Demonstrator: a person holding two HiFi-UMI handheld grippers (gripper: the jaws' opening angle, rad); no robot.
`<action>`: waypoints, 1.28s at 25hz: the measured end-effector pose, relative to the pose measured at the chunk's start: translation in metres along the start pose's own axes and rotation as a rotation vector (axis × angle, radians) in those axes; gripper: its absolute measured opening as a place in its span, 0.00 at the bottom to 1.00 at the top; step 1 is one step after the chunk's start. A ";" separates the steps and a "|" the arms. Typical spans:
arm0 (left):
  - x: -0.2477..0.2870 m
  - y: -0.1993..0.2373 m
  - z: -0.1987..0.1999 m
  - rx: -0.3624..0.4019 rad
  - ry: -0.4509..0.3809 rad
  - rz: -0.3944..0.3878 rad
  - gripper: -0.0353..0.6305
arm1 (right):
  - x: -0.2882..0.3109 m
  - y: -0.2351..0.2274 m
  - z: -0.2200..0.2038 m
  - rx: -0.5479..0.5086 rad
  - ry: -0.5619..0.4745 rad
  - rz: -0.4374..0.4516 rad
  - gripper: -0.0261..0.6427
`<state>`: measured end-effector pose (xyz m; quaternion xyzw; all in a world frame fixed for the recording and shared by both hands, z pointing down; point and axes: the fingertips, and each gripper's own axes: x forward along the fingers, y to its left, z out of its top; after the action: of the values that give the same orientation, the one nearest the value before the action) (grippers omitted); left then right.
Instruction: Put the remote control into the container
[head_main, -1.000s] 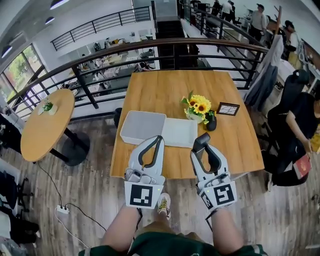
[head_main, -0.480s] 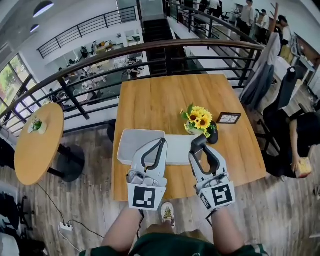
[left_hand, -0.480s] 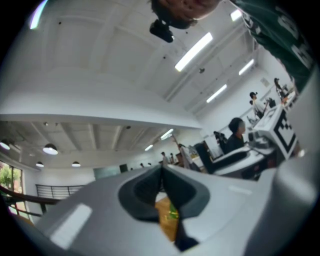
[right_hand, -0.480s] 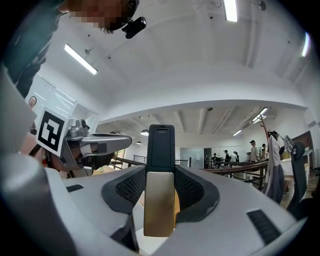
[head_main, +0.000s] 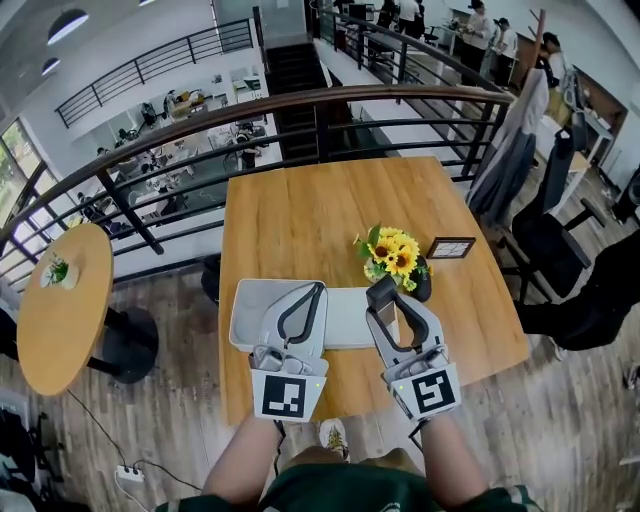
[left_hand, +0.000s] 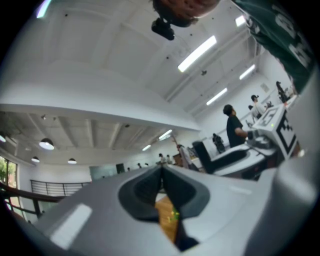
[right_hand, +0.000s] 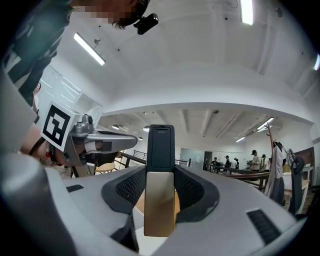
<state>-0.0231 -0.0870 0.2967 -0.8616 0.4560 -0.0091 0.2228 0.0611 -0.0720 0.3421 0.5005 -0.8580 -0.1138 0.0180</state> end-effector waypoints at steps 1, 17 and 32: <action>0.001 0.002 0.000 0.002 -0.001 -0.001 0.06 | 0.003 0.000 0.001 0.001 -0.002 -0.002 0.32; 0.015 0.008 -0.011 -0.007 0.001 0.005 0.06 | 0.016 -0.009 -0.001 0.005 0.001 -0.010 0.32; 0.035 0.003 -0.012 -0.013 0.037 0.041 0.06 | 0.029 -0.029 -0.001 0.019 -0.004 0.053 0.32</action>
<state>-0.0082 -0.1205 0.3002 -0.8531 0.4777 -0.0176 0.2090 0.0716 -0.1111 0.3346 0.4777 -0.8720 -0.1060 0.0143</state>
